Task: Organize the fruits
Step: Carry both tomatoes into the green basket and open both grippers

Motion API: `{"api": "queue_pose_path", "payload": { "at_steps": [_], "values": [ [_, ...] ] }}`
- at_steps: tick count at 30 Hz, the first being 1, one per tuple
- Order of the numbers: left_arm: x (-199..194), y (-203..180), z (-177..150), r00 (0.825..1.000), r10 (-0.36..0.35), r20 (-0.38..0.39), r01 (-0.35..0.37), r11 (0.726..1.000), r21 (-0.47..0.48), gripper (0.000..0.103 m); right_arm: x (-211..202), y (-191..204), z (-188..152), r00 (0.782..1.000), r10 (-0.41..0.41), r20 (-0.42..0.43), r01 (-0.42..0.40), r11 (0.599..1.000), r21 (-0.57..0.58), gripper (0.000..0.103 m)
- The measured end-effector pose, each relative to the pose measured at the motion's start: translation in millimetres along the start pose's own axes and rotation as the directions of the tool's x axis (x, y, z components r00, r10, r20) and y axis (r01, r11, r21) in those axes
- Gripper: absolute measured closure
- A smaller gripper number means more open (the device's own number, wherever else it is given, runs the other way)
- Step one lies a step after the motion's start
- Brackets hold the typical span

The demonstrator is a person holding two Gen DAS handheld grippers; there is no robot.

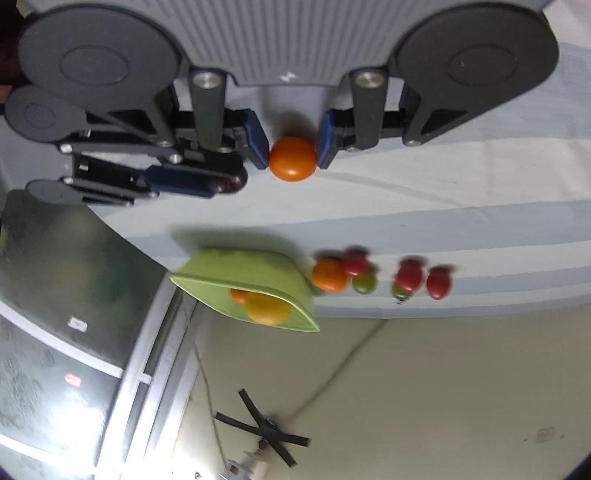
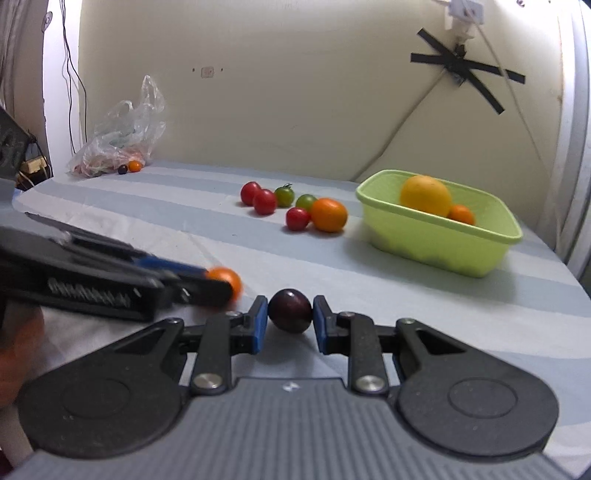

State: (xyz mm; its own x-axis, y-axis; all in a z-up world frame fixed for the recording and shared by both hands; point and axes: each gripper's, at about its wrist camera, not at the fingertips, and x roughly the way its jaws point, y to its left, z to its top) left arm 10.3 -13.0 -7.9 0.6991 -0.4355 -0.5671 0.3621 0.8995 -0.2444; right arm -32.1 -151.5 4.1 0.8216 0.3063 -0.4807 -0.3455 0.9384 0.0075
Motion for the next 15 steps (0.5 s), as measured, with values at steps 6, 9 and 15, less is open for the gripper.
{"api": "queue_pose_path", "payload": {
  "at_steps": [6,9,15],
  "values": [
    [2.7,-10.1,32.6,1.0,-0.017,0.021,0.017,1.0,0.009,0.074,-18.4,-36.5,2.5,0.995,-0.052,0.088,0.046,0.997,0.059,0.074],
    [8.3,-17.1,62.8,0.998,-0.027,0.058,0.026,1.0,0.011,0.074,-19.1,-54.7,12.5,0.987,-0.08,0.139,0.07,0.995,0.077,0.074],
    [44.6,-28.5,107.5,0.995,-0.042,0.088,0.041,0.999,0.019,0.073,-7.6,-91.1,33.2,0.964,-0.152,0.217,0.132,0.986,0.102,0.074]
  ]
}}
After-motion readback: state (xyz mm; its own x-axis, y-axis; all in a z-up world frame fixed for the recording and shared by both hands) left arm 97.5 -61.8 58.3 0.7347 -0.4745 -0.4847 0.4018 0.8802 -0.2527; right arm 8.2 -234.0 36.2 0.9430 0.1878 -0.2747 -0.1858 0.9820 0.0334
